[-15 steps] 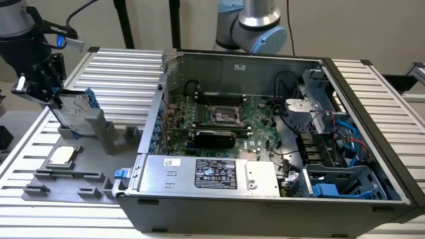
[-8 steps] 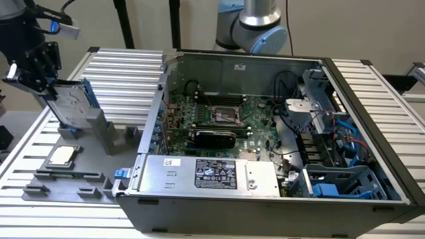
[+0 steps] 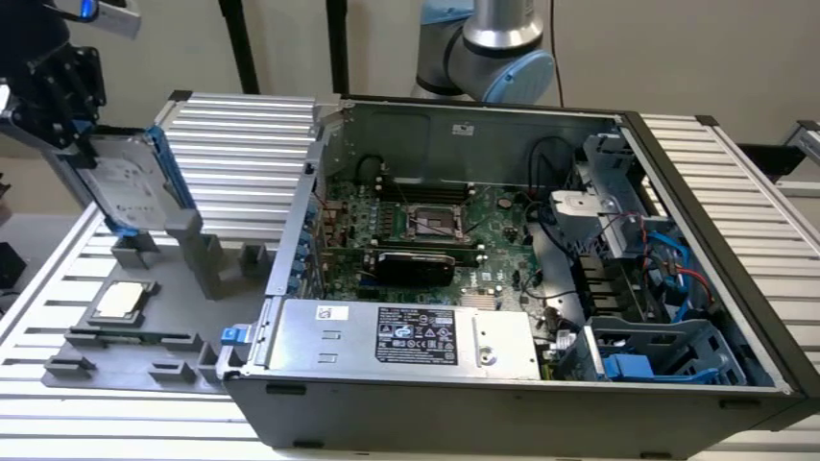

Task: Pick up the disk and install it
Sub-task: 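Pick up the disk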

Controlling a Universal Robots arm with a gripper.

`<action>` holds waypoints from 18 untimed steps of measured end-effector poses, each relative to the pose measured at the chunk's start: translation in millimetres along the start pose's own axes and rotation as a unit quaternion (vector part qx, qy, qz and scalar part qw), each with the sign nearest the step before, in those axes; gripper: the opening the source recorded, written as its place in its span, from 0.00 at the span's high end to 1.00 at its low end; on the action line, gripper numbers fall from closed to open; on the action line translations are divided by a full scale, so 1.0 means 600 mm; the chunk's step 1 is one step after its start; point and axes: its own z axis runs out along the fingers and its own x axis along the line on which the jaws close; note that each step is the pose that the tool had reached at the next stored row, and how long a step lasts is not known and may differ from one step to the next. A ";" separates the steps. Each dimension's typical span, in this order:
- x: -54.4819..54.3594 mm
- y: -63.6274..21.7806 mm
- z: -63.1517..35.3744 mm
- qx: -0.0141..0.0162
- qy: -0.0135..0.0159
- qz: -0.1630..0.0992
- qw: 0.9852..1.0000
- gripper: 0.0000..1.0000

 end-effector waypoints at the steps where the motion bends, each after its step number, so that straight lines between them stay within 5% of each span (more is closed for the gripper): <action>1: 0.000 -0.001 -0.008 0.000 0.000 0.000 1.000 1.00; 11: -0.003 -0.018 -0.084 0.000 0.000 0.000 1.000 1.00; 18: -0.005 -0.057 -0.134 0.000 -0.004 -0.001 1.000 1.00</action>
